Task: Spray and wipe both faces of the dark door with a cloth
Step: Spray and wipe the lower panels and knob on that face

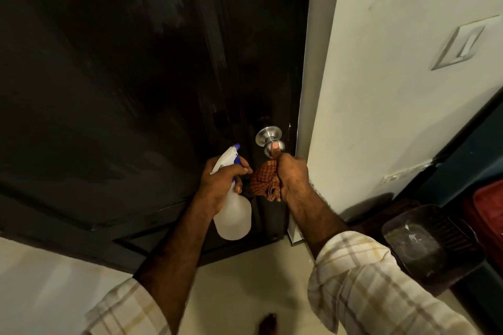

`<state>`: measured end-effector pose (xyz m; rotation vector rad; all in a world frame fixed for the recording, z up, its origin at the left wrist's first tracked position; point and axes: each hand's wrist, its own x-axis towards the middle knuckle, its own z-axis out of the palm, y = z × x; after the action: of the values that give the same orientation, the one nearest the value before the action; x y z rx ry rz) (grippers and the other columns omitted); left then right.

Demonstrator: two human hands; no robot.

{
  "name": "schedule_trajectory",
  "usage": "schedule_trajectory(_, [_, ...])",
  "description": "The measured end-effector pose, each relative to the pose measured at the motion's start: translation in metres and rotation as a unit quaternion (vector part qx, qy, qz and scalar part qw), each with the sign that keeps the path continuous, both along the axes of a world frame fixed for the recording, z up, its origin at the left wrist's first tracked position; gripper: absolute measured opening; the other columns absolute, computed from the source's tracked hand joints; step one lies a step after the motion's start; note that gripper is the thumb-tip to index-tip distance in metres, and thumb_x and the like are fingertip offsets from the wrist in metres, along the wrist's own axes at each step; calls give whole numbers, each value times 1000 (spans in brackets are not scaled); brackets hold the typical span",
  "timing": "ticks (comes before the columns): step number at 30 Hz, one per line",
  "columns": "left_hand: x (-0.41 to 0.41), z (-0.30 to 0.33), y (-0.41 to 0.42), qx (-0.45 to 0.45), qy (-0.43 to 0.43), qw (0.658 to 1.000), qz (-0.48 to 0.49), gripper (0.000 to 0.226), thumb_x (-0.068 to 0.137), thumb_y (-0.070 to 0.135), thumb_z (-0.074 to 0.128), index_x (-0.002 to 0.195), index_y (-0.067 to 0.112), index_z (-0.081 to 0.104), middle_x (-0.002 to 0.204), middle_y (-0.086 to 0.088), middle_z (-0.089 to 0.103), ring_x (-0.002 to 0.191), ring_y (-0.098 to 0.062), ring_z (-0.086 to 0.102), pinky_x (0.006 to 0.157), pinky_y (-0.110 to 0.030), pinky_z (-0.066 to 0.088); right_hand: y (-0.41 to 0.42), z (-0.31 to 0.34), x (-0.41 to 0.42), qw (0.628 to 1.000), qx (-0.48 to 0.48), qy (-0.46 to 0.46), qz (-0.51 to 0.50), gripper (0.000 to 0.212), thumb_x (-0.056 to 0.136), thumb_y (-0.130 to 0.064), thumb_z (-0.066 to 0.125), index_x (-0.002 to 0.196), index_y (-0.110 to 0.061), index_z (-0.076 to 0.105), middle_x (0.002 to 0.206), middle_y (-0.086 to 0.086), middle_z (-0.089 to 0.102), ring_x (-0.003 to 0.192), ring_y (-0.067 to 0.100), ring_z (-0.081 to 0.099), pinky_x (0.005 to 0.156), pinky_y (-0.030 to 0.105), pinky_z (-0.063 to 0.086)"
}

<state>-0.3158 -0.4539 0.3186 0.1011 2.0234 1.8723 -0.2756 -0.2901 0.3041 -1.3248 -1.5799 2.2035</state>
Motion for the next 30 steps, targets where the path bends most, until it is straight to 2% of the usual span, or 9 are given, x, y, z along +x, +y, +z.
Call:
schedule_trajectory(2, [-3,1,3,7,5,1000,1,7,90,-5,65,94,-2,70,89,-17,74,44,-16,50,47,-28,46,2,-4,-3,1000,23,-13,-7,25,102,-16,66,78,-15,63,78,6,68,72,21,65,66,32,53])
schedule_trajectory(4, [-7,0,5,4,1,1000,7,10,91,-6,65,90,2,70,88,-15,74,45,-15,50,47,-28,45,3,-7,-6,999,35,-19,-7,26,103,-12,63,77,-15,63,78,6,67,72,21,64,68,34,53])
schedule_trajectory(8, [-16,-1,8,-2,4,1000,3,8,91,-5,64,91,0,70,90,-18,73,45,-15,50,48,-29,45,7,-6,-12,1000,19,-17,8,23,102,-16,69,79,-15,65,79,6,70,74,21,67,79,42,58])
schedule_trajectory(13, [-19,2,7,2,-10,1000,22,10,90,-4,66,94,4,71,90,-16,74,45,-14,51,49,-29,47,10,1,-22,1000,19,-4,11,24,100,-25,75,82,-13,66,81,6,71,71,18,67,61,30,50])
schedule_trajectory(16, [-18,3,6,1,-9,1000,25,14,90,-4,67,92,9,71,90,-15,74,45,-14,51,50,-30,47,10,-5,-23,999,38,-11,28,24,99,-32,76,85,-13,68,91,10,74,85,25,71,76,37,59])
schedule_trajectory(20, [-10,4,6,13,-9,1000,24,26,92,-8,65,83,16,67,75,-4,75,44,-14,49,48,-28,45,8,-7,-15,997,65,-15,46,45,93,-56,77,91,-11,75,95,15,77,94,31,74,94,50,62])
schedule_trajectory(25, [-3,-10,9,4,-5,1000,-9,7,89,-6,70,88,1,71,93,-23,75,44,-17,50,47,-28,45,17,-13,14,997,61,-14,32,54,88,-64,77,90,-10,74,92,12,78,93,30,75,95,51,62])
schedule_trajectory(28, [7,-19,21,-8,-28,999,-14,22,86,-3,74,107,-3,69,103,-25,74,47,-16,52,47,-28,46,37,-13,39,998,50,-12,23,51,92,-62,74,100,-12,76,94,10,77,91,30,75,84,44,64])
schedule_trajectory(30, [18,-24,34,-15,-31,999,-29,21,86,-1,75,106,-3,69,103,-24,73,48,-16,51,48,-28,46,58,-17,59,999,42,-17,22,47,95,-61,70,111,-17,77,100,7,76,92,30,74,78,43,65])
